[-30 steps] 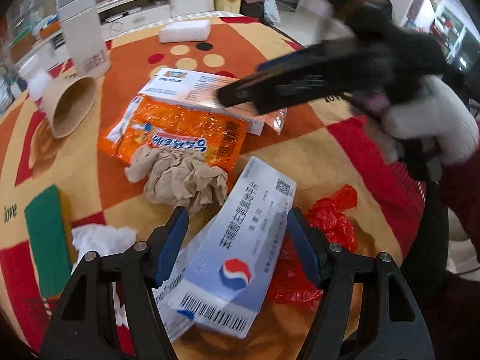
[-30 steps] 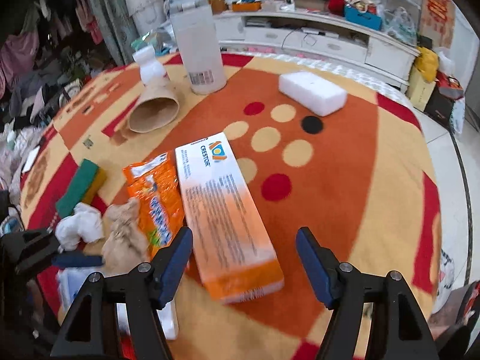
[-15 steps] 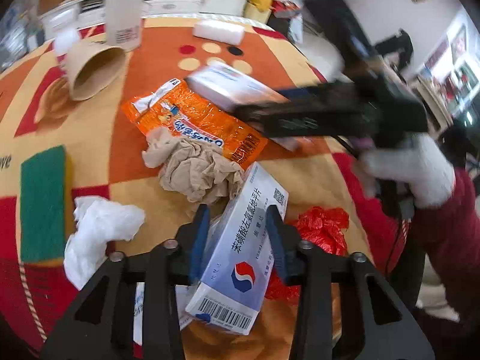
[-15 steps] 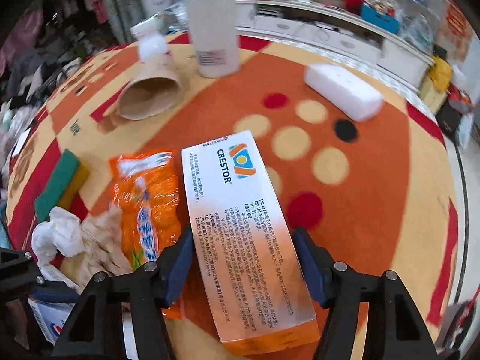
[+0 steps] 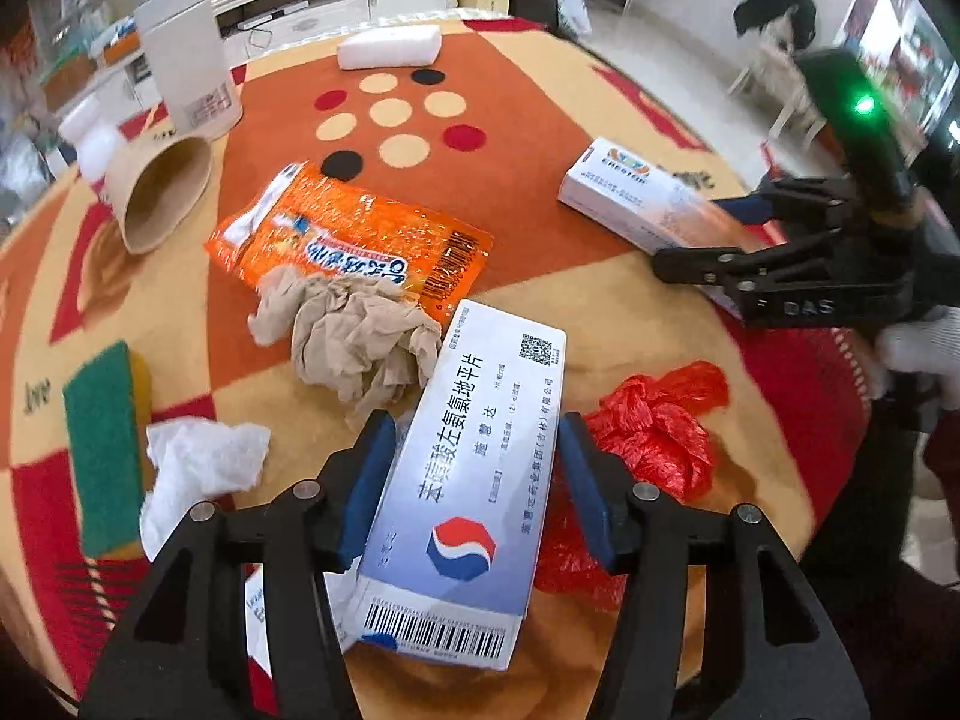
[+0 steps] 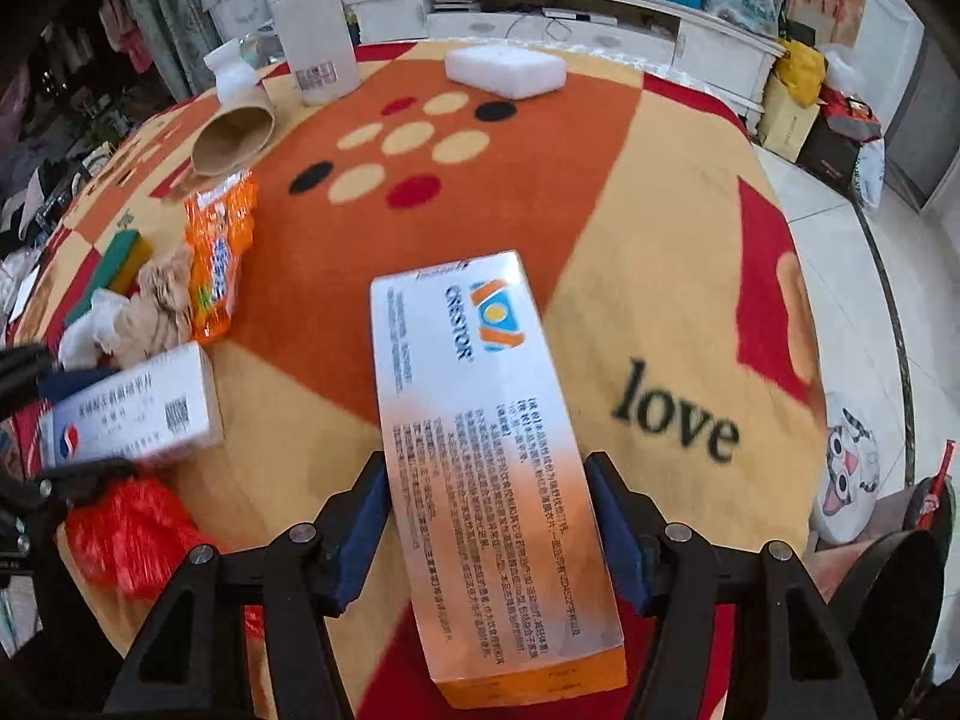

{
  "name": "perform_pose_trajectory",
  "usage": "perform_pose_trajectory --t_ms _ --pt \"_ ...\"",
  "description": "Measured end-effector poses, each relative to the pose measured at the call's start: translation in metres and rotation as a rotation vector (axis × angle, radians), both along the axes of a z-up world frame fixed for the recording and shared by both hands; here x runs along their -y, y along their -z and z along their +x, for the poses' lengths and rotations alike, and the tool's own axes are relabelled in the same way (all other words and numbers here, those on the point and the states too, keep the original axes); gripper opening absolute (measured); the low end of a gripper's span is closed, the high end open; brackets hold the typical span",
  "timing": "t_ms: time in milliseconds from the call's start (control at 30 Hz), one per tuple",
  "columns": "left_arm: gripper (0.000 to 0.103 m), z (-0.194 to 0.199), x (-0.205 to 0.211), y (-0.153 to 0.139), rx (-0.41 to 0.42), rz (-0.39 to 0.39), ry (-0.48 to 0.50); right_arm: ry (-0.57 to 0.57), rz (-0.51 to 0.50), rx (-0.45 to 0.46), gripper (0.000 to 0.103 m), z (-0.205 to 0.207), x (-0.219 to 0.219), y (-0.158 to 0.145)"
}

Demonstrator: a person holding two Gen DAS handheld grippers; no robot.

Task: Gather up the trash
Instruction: 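Grasp the white medicine box with the left gripper while the right grasps the orange-white Crestor box, then carry both medicine boxes from the table over the black bin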

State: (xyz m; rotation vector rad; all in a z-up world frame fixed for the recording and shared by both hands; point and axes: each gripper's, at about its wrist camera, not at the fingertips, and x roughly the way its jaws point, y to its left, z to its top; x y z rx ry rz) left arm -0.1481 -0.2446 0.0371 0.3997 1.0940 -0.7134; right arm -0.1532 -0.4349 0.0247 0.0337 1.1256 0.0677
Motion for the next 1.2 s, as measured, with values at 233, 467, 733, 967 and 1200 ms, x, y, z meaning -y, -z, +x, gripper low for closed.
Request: perform_pose_trajectory --t_ms 233,467,733,967,1200 --pt "0.055 0.004 0.019 0.010 0.056 0.108 0.041 0.009 0.007 0.026 0.071 0.007 -0.007 0.001" --pt "0.047 0.014 -0.004 -0.007 -0.032 -0.020 -0.034 -0.005 -0.008 0.085 0.059 0.000 -0.011 -0.003" --pt "0.047 -0.004 -0.004 -0.064 -0.002 -0.209 -0.057 0.017 -0.017 0.186 0.059 -0.025 -0.002 -0.040" --pt "0.047 -0.011 0.019 -0.086 -0.013 -0.302 -0.060 0.053 -0.045 0.238 0.059 -0.051 0.015 -0.062" --pt "0.047 -0.019 0.066 -0.104 -0.014 -0.359 -0.009 0.119 -0.072 0.246 0.059 -0.077 0.050 -0.068"
